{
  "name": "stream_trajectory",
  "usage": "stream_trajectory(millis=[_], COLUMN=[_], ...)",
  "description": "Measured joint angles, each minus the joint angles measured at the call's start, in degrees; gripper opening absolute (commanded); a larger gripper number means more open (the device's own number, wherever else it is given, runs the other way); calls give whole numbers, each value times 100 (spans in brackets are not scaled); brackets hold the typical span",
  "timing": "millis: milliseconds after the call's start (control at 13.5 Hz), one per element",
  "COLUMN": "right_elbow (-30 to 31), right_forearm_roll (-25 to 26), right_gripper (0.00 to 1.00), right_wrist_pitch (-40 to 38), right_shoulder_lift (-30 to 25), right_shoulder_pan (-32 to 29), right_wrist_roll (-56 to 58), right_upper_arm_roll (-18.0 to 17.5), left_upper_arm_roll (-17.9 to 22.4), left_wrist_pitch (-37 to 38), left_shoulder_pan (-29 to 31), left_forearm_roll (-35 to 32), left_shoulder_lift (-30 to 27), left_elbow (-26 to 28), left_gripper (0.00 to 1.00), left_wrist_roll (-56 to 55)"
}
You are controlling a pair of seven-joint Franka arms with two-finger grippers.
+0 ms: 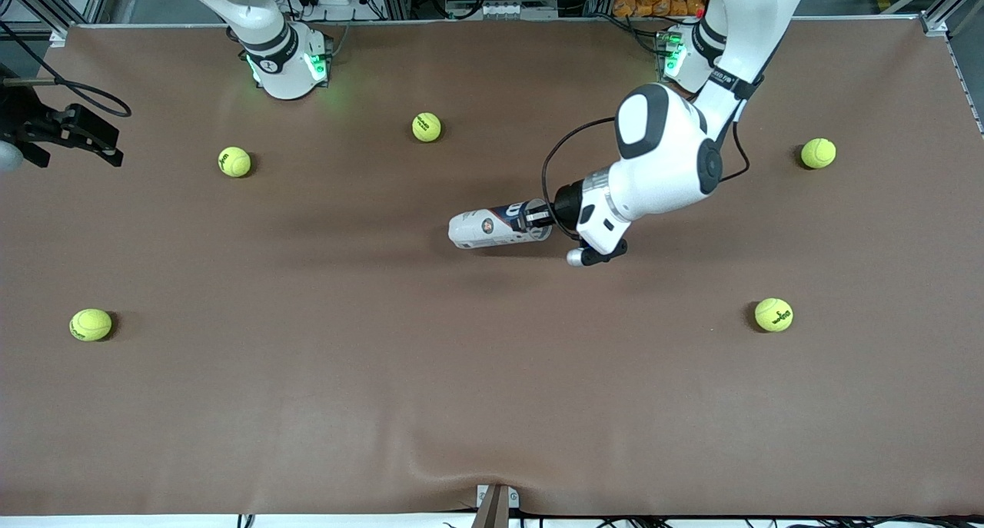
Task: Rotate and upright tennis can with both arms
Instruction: 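Lift and rotate the can upright with the left gripper, lower it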
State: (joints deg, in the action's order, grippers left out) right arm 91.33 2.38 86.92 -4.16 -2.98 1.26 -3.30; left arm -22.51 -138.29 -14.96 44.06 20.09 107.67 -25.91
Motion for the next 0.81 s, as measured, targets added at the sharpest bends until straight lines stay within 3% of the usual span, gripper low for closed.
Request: stream_trajectory(millis=[813], right_elbow=[39], right_forearm_roll=[-1], right_gripper=[100], right_wrist_pitch=[-25], right_shoulder_lift=[2], right_shoulder_pan=[0], right_wrist_roll=[8], right_upper_arm_roll=[0], left_upper_arm_roll=[-5], left_wrist_pitch=[280], left_shoulder_pan=[-716], left_forearm_roll=[-3289], left_shoulder_lift=[49], left_elbow=[-631], left_gripper=[0], left_wrist_roll=[-3087])
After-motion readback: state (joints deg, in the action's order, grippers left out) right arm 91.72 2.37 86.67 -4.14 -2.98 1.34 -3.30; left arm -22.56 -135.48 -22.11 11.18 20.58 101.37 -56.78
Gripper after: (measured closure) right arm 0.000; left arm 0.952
